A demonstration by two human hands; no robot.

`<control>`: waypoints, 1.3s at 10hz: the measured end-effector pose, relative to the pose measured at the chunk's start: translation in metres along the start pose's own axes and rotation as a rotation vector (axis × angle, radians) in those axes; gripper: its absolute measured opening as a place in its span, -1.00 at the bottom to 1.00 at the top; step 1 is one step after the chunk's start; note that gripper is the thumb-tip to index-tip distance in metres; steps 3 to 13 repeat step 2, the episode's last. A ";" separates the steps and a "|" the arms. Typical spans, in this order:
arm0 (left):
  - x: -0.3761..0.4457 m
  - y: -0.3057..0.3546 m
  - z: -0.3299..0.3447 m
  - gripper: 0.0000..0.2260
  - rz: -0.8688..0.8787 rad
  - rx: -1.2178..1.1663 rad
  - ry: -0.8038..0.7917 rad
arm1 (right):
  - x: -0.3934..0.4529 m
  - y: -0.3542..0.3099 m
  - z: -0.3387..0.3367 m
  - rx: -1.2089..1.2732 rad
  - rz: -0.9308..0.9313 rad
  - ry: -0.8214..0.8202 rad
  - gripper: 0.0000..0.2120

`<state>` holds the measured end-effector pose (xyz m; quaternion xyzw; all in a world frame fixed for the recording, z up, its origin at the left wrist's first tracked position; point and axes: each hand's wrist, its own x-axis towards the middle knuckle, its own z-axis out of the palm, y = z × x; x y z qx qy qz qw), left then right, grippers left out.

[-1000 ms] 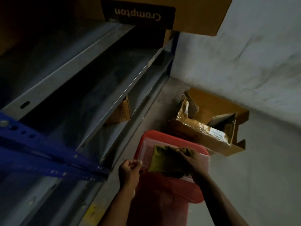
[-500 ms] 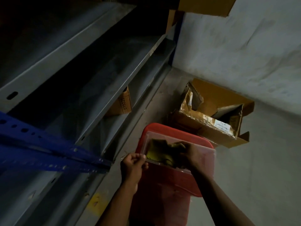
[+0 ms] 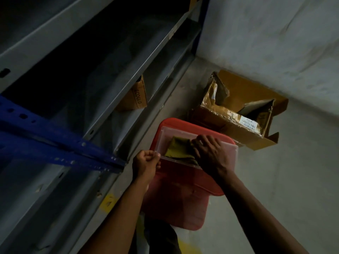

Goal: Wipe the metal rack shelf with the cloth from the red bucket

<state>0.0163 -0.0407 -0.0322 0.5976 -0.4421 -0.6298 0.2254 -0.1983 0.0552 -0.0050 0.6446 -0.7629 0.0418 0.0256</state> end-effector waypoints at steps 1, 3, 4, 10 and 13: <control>-0.007 0.008 -0.007 -0.88 0.033 0.125 -0.029 | 0.003 0.007 0.010 0.088 -0.073 -0.194 -0.63; -0.020 0.017 -0.017 -0.88 0.081 0.172 -0.039 | -0.016 0.013 0.019 0.364 0.251 -0.377 -0.71; -0.020 0.017 -0.017 -0.88 0.081 0.172 -0.039 | -0.016 0.013 0.019 0.364 0.251 -0.377 -0.71; -0.020 0.017 -0.017 -0.88 0.081 0.172 -0.039 | -0.016 0.013 0.019 0.364 0.251 -0.377 -0.71; -0.020 0.017 -0.017 -0.88 0.081 0.172 -0.039 | -0.016 0.013 0.019 0.364 0.251 -0.377 -0.71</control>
